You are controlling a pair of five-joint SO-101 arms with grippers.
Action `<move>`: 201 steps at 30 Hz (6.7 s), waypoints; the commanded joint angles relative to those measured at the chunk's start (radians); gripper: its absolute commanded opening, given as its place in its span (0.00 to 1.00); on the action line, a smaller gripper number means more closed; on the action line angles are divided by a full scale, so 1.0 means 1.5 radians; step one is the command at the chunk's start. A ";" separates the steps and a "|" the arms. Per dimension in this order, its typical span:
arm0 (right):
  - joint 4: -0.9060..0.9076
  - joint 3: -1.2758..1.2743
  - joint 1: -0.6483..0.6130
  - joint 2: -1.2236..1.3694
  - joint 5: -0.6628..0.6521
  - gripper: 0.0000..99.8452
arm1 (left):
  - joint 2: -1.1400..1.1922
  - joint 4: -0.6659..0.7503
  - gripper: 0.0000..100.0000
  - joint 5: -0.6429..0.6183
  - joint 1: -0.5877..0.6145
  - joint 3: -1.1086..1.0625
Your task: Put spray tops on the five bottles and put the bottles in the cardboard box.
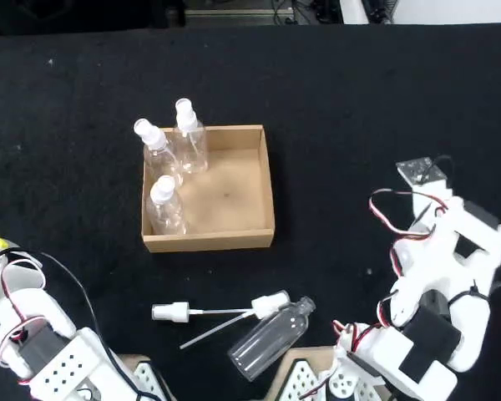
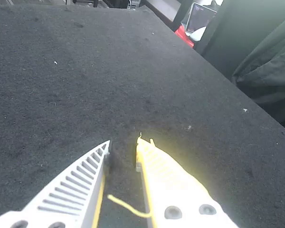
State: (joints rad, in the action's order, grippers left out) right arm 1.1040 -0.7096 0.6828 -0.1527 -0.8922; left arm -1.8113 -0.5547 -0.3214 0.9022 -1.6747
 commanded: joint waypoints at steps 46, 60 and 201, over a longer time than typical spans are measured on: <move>-0.071 0.059 0.024 0.046 -0.013 0.01 | -0.008 0.017 0.08 0.001 -0.007 -0.017; 0.137 0.151 0.024 -0.143 0.079 0.01 | -0.004 -0.203 0.08 0.209 -0.137 0.161; 0.152 0.071 0.184 -0.257 -0.008 0.02 | 0.553 -0.802 0.11 0.693 -0.738 0.973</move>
State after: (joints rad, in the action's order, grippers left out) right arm 1.3249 -0.6605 0.9498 -0.4933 -0.8953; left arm -0.9843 -1.7545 0.7894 -0.2762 -0.3552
